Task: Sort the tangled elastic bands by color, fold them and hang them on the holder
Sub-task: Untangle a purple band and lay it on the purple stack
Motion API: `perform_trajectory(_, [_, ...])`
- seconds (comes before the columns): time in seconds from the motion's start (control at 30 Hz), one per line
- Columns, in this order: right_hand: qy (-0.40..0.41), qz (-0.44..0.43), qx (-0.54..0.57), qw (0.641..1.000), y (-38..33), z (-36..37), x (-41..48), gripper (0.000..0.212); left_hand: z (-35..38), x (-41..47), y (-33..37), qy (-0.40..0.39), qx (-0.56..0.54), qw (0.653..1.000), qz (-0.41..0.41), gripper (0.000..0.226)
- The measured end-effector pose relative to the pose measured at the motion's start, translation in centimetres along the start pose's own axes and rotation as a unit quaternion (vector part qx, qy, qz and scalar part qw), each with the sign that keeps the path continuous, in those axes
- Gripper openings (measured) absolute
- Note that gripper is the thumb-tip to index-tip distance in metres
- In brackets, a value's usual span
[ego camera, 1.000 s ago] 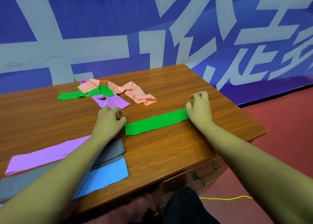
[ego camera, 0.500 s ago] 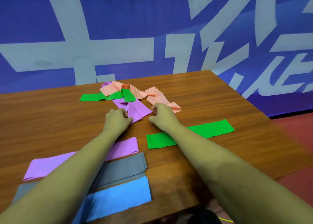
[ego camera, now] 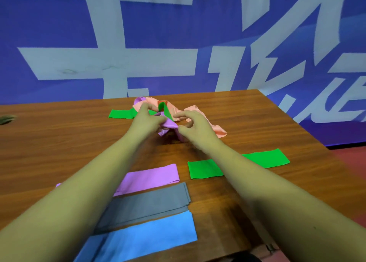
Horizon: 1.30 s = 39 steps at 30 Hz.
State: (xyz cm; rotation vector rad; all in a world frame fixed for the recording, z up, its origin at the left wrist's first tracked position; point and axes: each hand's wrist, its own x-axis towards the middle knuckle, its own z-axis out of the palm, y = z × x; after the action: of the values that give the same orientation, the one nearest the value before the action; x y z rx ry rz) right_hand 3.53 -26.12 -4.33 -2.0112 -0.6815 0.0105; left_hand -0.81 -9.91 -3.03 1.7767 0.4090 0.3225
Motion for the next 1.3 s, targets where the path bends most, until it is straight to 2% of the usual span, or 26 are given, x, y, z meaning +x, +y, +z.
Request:
perform_trajectory(0.13, [-0.003, -0.014, 0.003, 1.000, -2.8, -0.3, 0.5, 0.033, -2.2, -0.9, 2.6, -0.022, -0.039, 0.998, 0.032, 0.019])
perform_trajectory(0.27, [0.063, -0.013, -0.008, 0.998, -5.9, -1.1, 1.0, 0.005, -3.3, -2.4, 5.2, -0.075, -0.128, 0.988, 0.046, 0.004])
perform_trajectory(0.3, [0.077, -0.007, -0.003, 0.997, -6.8, -1.4, 1.2, 0.004, -3.7, -2.8, 5.8, -0.085, -0.135, 0.986, 0.047, 0.003])
perform_trajectory(0.4, [0.112, 0.006, 0.014, 0.994, -9.4, -2.5, 1.7, 0.008, -4.8, -3.7, 7.1, -0.107, -0.111, 0.986, 0.070, 0.011])
perform_trajectory(0.5, [0.126, -0.016, 0.021, 0.992, -12.2, -4.0, 1.7, 0.010, -6.2, -4.3, 8.2, -0.116, -0.042, 0.983, 0.133, 0.029])
perform_trajectory(0.57, [0.125, -0.038, 0.026, 0.991, -13.9, -5.0, 1.3, 0.011, -7.0, -5.3, 9.7, -0.104, -0.008, 0.980, 0.170, 0.030])
perform_trajectory(0.67, [0.117, -0.066, 0.028, 0.991, -15.8, -6.0, 0.7, 0.010, -7.7, -6.5, 12.0, -0.070, 0.012, 0.975, 0.212, 0.015])
perform_trajectory(0.77, [0.113, -0.083, 0.024, 0.990, -17.4, -6.9, -0.4, 0.013, -7.9, -7.6, 13.5, -0.046, 0.028, 0.967, 0.251, 0.022])
perform_trajectory(0.87, [0.106, -0.098, 0.008, 0.990, -19.0, -7.9, -1.5, 0.017, -8.1, -8.9, 14.5, -0.030, 0.028, 0.962, 0.272, 0.019])
perform_trajectory(1.0, [0.123, -0.113, 0.003, 0.986, -21.2, -8.7, -2.8, 0.009, -8.1, -10.9, 15.0, -0.053, -0.001, 0.960, 0.274, 0.009])
perform_trajectory(1.17, [0.103, -0.113, 0.005, 0.988, -23.6, -9.6, -4.8, 0.011, -8.4, -12.9, 13.8, -0.109, -0.033, 0.960, 0.257, 0.018])
perform_trajectory(1.3, [0.031, -0.069, 0.025, 0.997, -24.2, -9.8, -6.1, 0.016, -9.0, -13.7, 13.3, -0.102, -0.025, 0.964, 0.244, 0.016])
